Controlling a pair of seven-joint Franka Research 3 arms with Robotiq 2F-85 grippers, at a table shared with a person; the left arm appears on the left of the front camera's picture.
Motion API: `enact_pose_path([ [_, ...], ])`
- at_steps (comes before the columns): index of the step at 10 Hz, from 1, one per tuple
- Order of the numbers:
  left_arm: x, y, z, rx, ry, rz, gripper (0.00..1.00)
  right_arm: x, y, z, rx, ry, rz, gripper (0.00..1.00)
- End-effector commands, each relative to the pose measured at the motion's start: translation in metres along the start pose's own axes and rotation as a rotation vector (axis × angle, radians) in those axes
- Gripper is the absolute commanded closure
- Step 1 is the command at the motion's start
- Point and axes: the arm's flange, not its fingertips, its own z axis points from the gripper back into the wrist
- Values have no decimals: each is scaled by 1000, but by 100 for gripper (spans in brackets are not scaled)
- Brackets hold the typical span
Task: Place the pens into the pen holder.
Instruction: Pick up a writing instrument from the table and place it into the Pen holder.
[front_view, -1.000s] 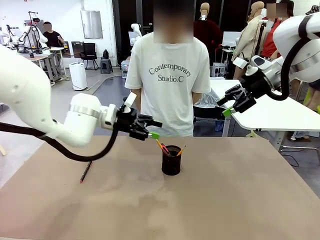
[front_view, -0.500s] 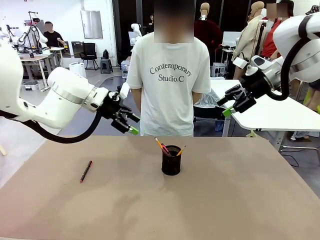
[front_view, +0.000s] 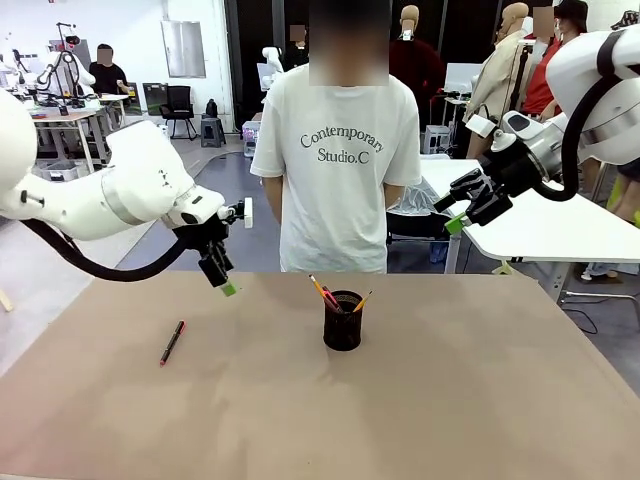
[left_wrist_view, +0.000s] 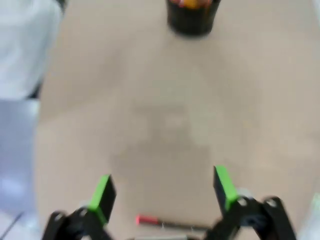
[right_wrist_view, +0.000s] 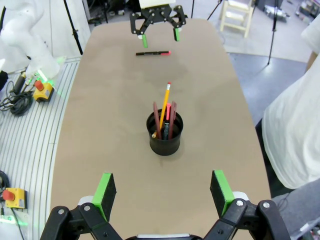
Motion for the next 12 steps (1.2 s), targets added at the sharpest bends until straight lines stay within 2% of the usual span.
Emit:
enact_pose_path([
  [1, 1, 0, 17, 18, 130, 110, 0, 2, 0, 0, 0, 1, 3, 0],
  [2, -6, 0, 23, 108, 266, 208, 0, 2, 0, 0, 0, 1, 3, 0],
  [4, -22, 6, 26, 227, 392, 319, 0, 2, 0, 0, 0, 1, 3, 0],
  [5, -33, 7, 26, 286, 406, 393, 0, 2, 0, 0, 0, 1, 3, 0],
  [6, -37, 9, 25, 272, 361, 409, 0, 2, 0, 0, 0, 1, 3, 0],
  [7, -32, 15, 32, 263, 355, 312, 0, 2, 0, 0, 0, 1, 3, 0],
  [12, -32, 15, 32, 263, 355, 312, 0, 2, 0, 0, 0, 1, 3, 0],
])
